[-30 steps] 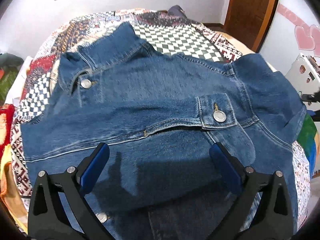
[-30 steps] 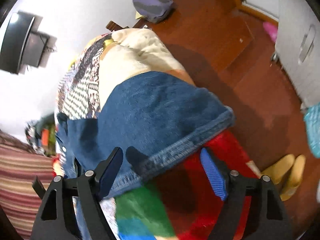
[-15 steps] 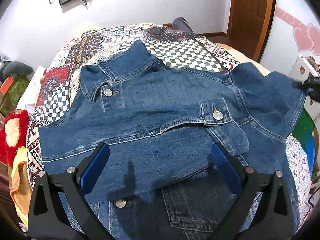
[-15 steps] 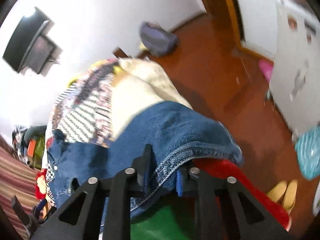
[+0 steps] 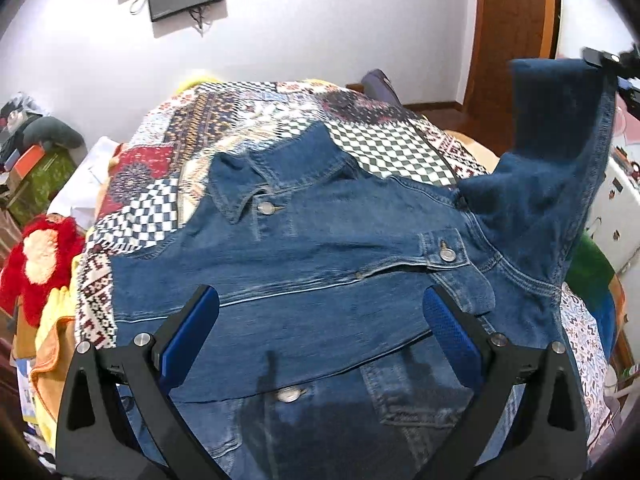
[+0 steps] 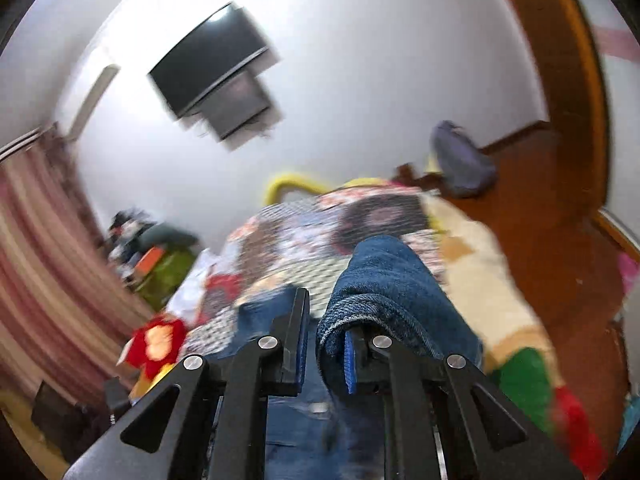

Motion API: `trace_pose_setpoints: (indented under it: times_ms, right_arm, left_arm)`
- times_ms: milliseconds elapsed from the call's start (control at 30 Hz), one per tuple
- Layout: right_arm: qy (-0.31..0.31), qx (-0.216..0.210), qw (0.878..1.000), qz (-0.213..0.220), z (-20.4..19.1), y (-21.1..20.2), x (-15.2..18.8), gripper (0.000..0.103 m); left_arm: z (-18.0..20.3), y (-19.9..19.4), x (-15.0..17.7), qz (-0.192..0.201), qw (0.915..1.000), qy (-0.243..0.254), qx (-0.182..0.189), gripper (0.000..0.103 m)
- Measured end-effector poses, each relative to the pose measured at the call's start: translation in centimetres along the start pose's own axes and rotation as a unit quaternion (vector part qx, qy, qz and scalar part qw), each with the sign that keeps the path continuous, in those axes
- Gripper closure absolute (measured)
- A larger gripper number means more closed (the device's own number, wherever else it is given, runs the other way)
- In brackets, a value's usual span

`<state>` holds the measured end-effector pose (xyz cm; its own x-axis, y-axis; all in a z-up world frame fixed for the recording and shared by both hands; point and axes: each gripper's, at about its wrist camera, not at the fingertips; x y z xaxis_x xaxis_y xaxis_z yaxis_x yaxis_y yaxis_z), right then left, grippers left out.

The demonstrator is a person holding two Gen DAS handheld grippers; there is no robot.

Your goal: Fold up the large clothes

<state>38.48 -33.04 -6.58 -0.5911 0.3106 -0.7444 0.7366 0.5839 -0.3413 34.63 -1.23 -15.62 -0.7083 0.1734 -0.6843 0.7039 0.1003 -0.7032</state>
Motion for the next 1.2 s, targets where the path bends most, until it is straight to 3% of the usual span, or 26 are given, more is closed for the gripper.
trace_pose_setpoints:
  times_ms: [167,267,433,667,933,1200]
  right_arm:
    - [-0.011,-0.036,0.997,-0.068,-4.2,6.3,2.9,0.091]
    - [0.002,-0.05,0.99,-0.133,-5.2,10.9,6.1,0.091]
    - [0.039,-0.066,0.964,-0.254,-5.3,17.5,13.1,0.091]
    - [0.042,-0.037,0.926,-0.373,-4.2,19.3,20.1,0.09]
    - [0.072,-0.058,0.916,-0.39,-3.6,15.5,19.0,0.09]
    - [0.014,-0.021,0.955,-0.296,-2.2,7.9,13.1,0.09]
  left_arm:
    - [-3.0,-1.2,0.9,0.009,0.9997,-0.021,-0.01,0.0]
    - [-4.9,-1.9,1.9,0.008,0.9993,-0.034,-0.017,0.0]
    - [-7.3,-2.1,3.8,-0.008,0.9983,-0.052,-0.024,0.0]
    - [-8.4,-2.4,5.4,-0.025,0.9971,-0.067,-0.027,0.0]
    - [-5.8,-3.2,3.8,-0.018,0.9985,-0.051,-0.01,0.0]
    - [0.8,-3.0,0.4,-0.004,0.9994,0.033,0.014,0.0]
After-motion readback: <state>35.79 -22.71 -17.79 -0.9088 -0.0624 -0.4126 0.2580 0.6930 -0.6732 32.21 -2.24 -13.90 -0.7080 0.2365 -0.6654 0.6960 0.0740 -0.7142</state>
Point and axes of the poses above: each gripper's, at about its wrist camera, not at the fingertips, and y roughly the way its jaws point, z to its right, x to its underside, and after that the axes turned 12 degrees about -x, right-handed
